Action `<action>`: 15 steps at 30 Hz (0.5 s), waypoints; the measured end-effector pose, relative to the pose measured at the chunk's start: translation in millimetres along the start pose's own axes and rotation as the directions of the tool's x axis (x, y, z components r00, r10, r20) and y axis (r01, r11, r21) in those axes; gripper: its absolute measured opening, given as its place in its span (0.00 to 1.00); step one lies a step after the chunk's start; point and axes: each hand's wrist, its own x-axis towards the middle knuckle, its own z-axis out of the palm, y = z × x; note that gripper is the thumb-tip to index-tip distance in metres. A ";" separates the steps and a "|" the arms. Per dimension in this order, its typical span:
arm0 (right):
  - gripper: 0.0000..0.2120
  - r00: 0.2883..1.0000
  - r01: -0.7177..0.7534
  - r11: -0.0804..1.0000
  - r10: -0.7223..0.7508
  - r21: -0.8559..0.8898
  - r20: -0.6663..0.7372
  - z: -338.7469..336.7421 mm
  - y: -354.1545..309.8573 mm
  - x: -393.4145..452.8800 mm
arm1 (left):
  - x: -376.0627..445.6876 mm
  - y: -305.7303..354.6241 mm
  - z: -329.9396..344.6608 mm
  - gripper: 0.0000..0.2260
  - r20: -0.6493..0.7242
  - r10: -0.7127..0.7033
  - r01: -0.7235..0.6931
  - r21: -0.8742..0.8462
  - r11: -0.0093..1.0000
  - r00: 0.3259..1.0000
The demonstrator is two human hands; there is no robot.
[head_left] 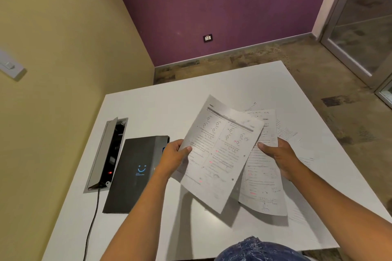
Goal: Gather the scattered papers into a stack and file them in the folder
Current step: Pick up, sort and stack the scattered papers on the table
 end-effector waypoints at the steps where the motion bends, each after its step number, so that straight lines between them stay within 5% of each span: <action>1: 0.15 1.000 -0.004 1.000 0.004 -0.001 -0.007 -1.4 -0.1 -0.3 | 1.9 3.5 -4.3 0.05 0.011 0.032 -0.033 0.093 0.995 0.999; 5: 0.15 1.000 -0.013 1.000 0.013 -0.023 -0.002 -7.1 -0.5 0.1 | 4.4 27.6 -17.5 0.06 0.114 0.197 -0.228 0.533 0.815 0.974; 8: 0.17 1.000 -0.019 0.999 0.020 -0.044 0.009 -9.4 2.0 -0.4 | 5.0 49.4 -14.6 0.15 0.243 0.307 -0.358 0.841 0.406 0.920; 11: 0.18 0.999 -0.008 0.996 0.012 -0.088 0.044 -3.4 2.5 -3.9 | 0.8 67.6 4.1 0.17 0.386 0.375 -0.460 0.878 0.132 0.843; 15: 0.17 0.989 0.021 0.983 0.007 -0.184 0.151 13.5 -0.3 -8.3 | -9.2 88.0 37.9 0.15 0.536 0.545 -0.601 0.796 -0.072 0.645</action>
